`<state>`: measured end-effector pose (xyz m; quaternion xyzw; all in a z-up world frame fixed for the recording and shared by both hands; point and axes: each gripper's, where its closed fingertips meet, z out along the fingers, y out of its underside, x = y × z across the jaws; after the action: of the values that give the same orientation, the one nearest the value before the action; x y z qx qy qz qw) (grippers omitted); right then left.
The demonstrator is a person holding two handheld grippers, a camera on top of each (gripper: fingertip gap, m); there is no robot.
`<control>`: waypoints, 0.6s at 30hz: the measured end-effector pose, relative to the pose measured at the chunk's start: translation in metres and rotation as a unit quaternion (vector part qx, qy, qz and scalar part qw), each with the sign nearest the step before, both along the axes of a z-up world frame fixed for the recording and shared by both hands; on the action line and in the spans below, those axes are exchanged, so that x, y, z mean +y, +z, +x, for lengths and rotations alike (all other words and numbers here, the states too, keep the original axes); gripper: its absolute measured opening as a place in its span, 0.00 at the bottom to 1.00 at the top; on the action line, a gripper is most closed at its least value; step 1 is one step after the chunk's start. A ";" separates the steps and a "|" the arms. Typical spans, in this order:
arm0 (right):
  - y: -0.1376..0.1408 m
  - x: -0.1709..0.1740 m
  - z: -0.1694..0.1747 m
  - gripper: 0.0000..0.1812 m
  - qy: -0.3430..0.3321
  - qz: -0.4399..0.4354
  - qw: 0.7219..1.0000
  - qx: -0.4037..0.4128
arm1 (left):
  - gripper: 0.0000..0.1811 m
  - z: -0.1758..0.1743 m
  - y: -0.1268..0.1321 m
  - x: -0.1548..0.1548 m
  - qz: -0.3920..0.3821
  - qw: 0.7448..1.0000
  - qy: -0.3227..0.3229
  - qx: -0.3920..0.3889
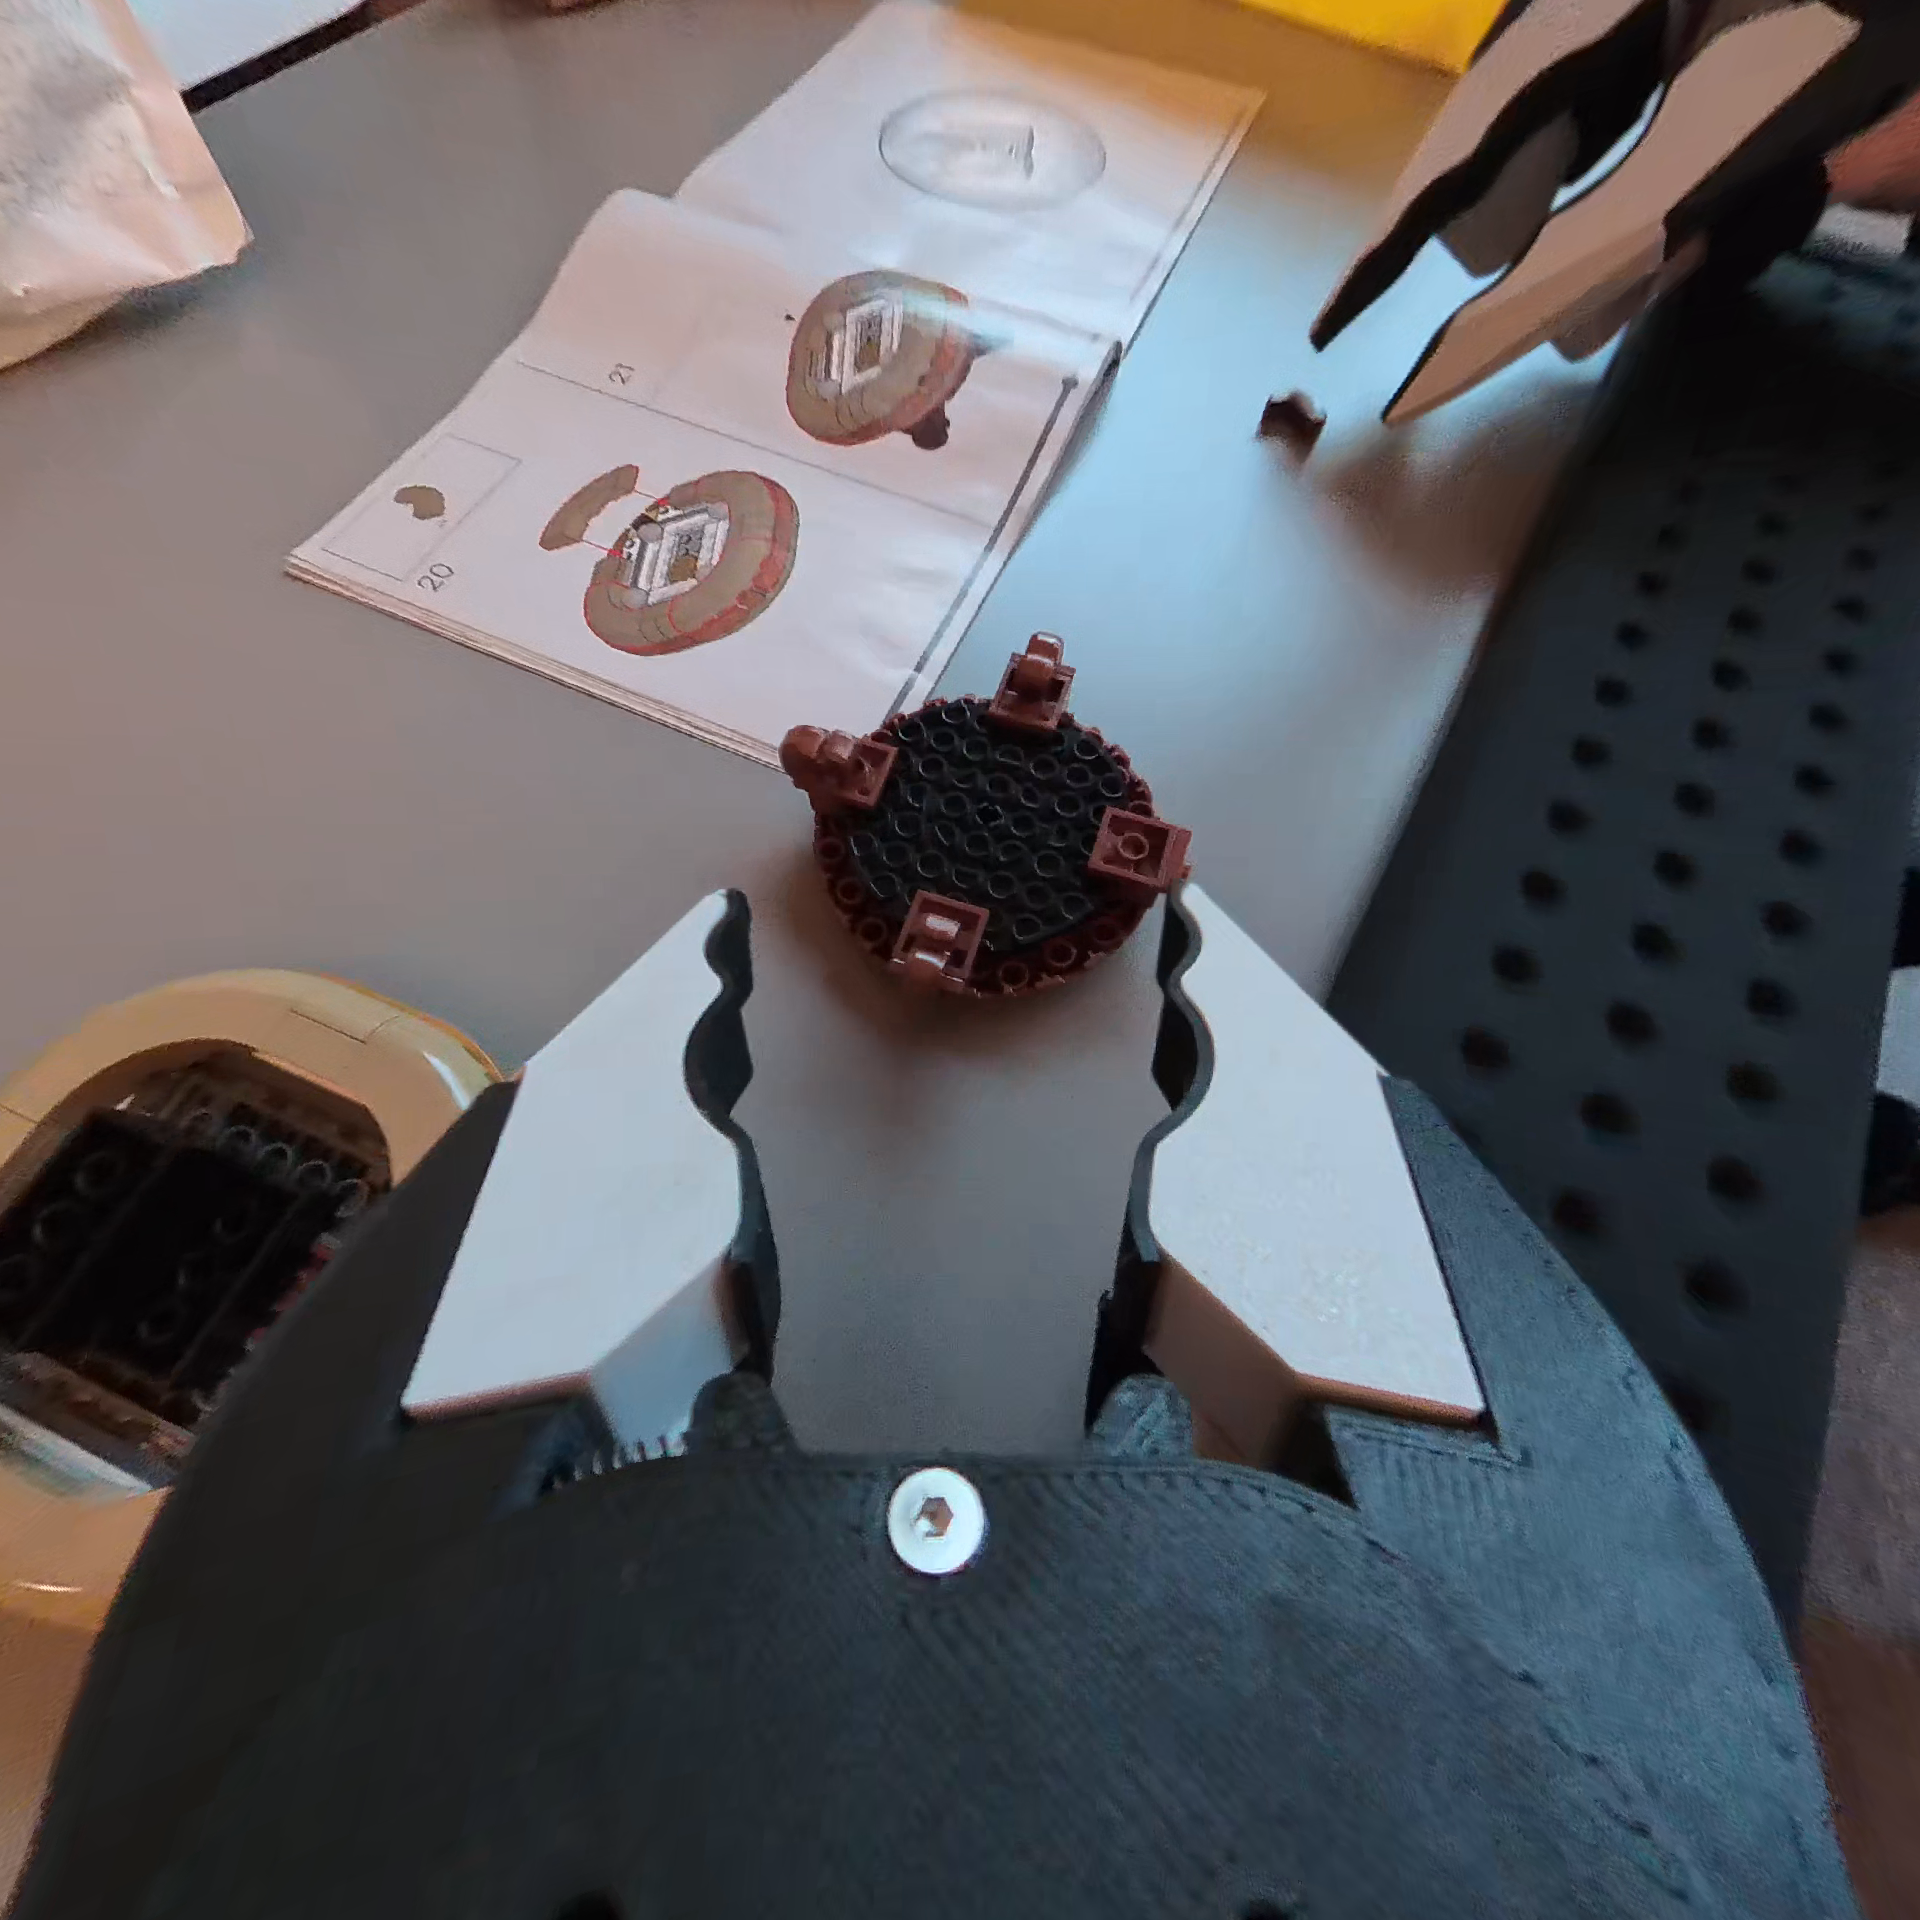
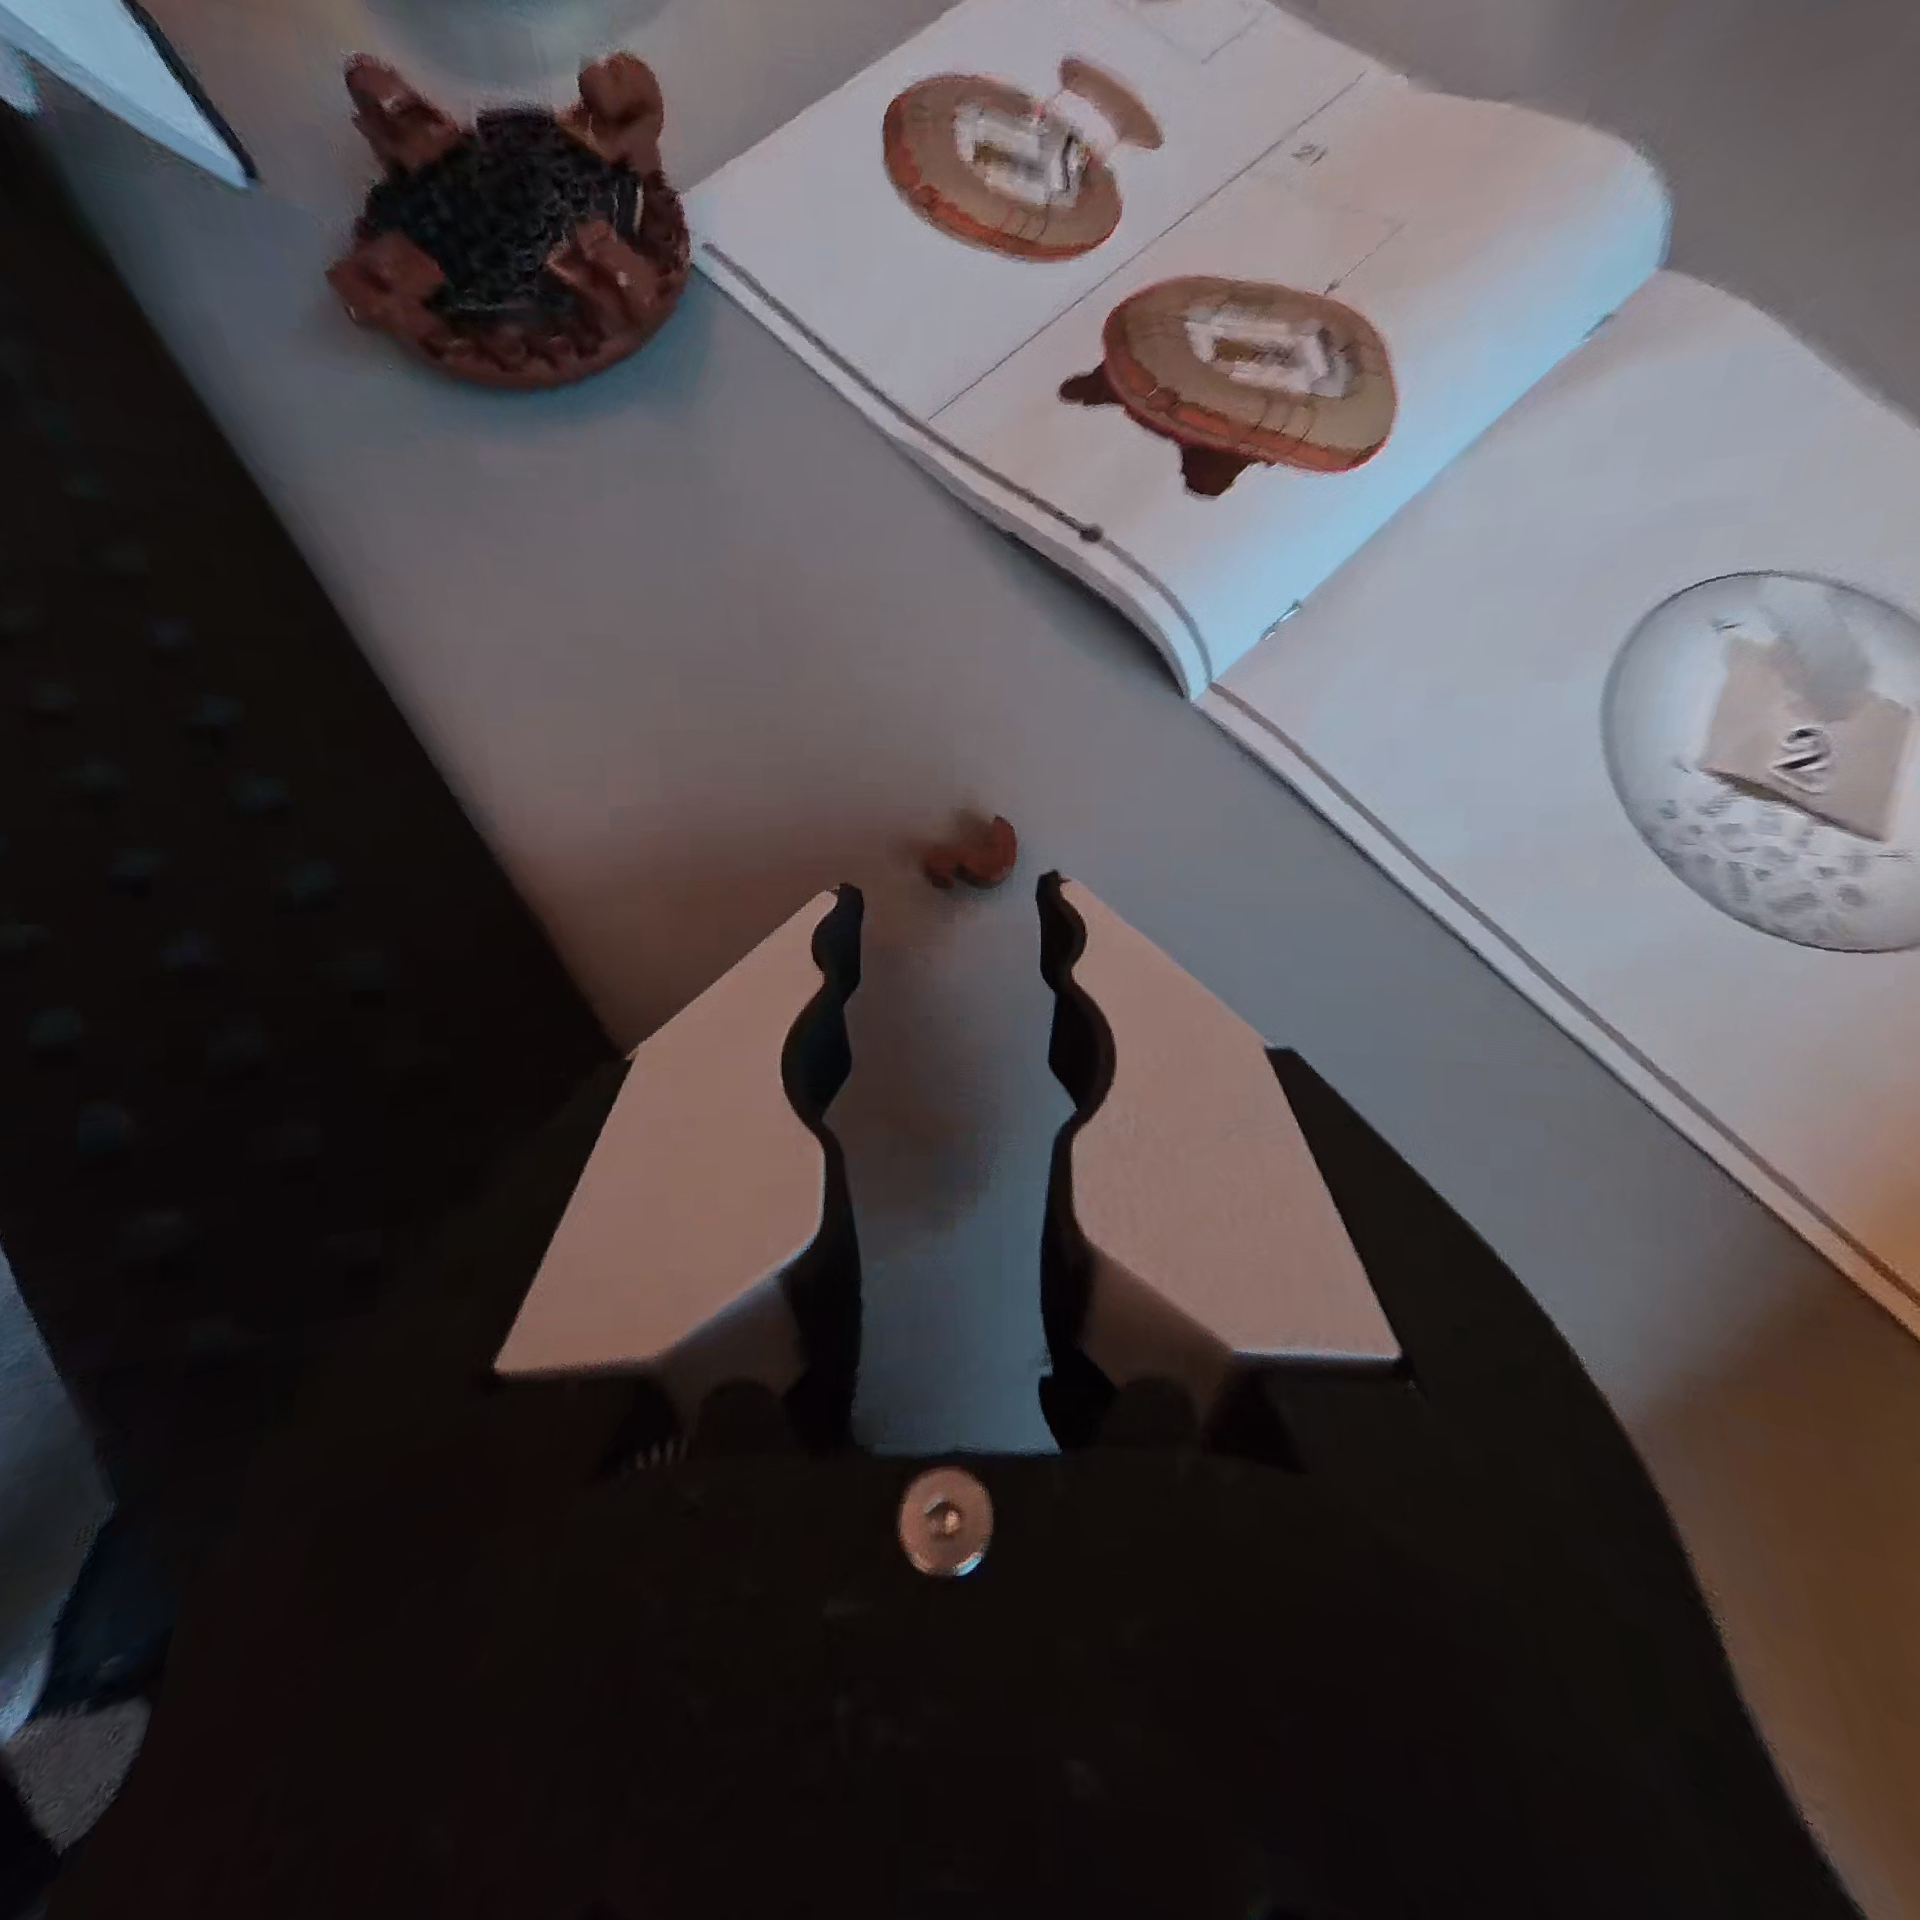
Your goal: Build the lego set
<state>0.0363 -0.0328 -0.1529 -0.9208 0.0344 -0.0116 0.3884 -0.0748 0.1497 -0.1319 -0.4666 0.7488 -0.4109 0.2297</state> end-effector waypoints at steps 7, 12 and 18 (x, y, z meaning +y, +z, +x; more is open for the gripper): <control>-0.012 0.009 0.005 0.18 0.002 -0.026 1.000 -0.002 | 0.32 -0.012 -0.012 -0.016 0.060 0.997 -0.032 0.043; -0.011 0.012 0.002 0.10 0.012 -0.022 1.000 0.008 | 0.26 -0.018 -0.009 -0.035 0.024 0.997 -0.050 0.057; -0.006 0.024 -0.014 0.20 0.031 -0.016 0.999 0.021 | 0.26 -0.020 0.014 -0.034 -0.063 0.998 -0.023 0.020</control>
<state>0.0226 -0.0091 -0.1591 -0.9275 0.0141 0.0192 0.3731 -0.0944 0.1160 -0.1180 -0.4713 0.7363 -0.4527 0.1754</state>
